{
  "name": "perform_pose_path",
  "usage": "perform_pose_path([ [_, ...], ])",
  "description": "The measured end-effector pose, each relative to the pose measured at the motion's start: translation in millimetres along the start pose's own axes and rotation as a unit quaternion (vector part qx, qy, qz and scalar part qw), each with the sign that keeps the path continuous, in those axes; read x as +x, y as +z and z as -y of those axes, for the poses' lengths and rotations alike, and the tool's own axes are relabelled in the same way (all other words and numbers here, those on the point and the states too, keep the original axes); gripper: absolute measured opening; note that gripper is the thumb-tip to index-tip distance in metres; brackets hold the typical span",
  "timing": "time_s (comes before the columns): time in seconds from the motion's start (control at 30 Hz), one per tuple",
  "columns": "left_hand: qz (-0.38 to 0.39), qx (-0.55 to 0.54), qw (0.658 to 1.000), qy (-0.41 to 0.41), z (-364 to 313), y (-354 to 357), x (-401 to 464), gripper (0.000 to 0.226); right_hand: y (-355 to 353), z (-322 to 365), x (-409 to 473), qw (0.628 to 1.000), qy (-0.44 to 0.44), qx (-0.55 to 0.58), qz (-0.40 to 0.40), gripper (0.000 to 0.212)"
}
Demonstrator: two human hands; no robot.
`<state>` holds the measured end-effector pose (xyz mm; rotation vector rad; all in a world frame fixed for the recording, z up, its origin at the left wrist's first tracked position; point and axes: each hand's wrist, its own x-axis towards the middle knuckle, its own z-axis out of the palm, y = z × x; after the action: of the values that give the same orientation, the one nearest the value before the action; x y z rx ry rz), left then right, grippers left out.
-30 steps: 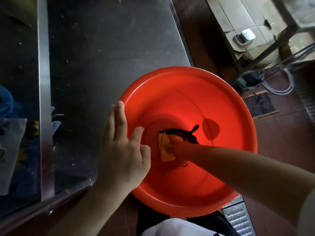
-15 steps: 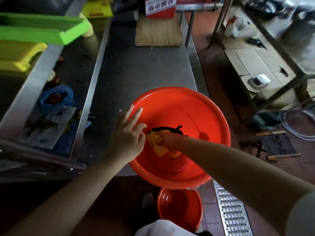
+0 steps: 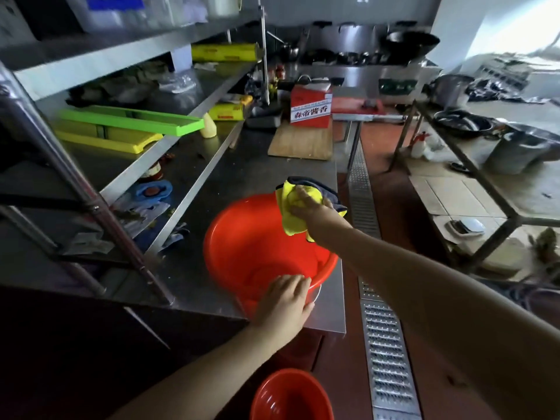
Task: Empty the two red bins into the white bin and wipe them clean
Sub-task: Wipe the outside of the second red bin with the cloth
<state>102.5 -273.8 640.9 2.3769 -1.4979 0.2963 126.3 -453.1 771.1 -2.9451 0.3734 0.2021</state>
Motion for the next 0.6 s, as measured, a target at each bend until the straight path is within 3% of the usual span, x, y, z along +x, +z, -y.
perform_pose_path([
  [0.2,0.048,0.035,0.995,-0.081,4.1,8.9,15.4,0.023,9.2,-31.4,-51.4,0.996,0.078,0.032,-0.026,0.084],
  [0.33,-0.001,0.003,0.992,-0.126,23.1,-2.1,37.2,0.020,32.7,-52.3,-76.5,0.993,0.094,0.034,-0.063,0.086],
  [0.47,-0.057,-0.101,0.985,-0.127,54.9,-35.2,69.6,0.029,52.4,-59.1,-90.6,0.985,0.103,0.096,-0.099,0.083],
  [0.6,-0.057,-0.247,0.940,-0.227,75.4,-56.9,90.5,0.037,69.4,-57.5,-95.2,0.983,0.081,0.117,-0.114,0.082],
])
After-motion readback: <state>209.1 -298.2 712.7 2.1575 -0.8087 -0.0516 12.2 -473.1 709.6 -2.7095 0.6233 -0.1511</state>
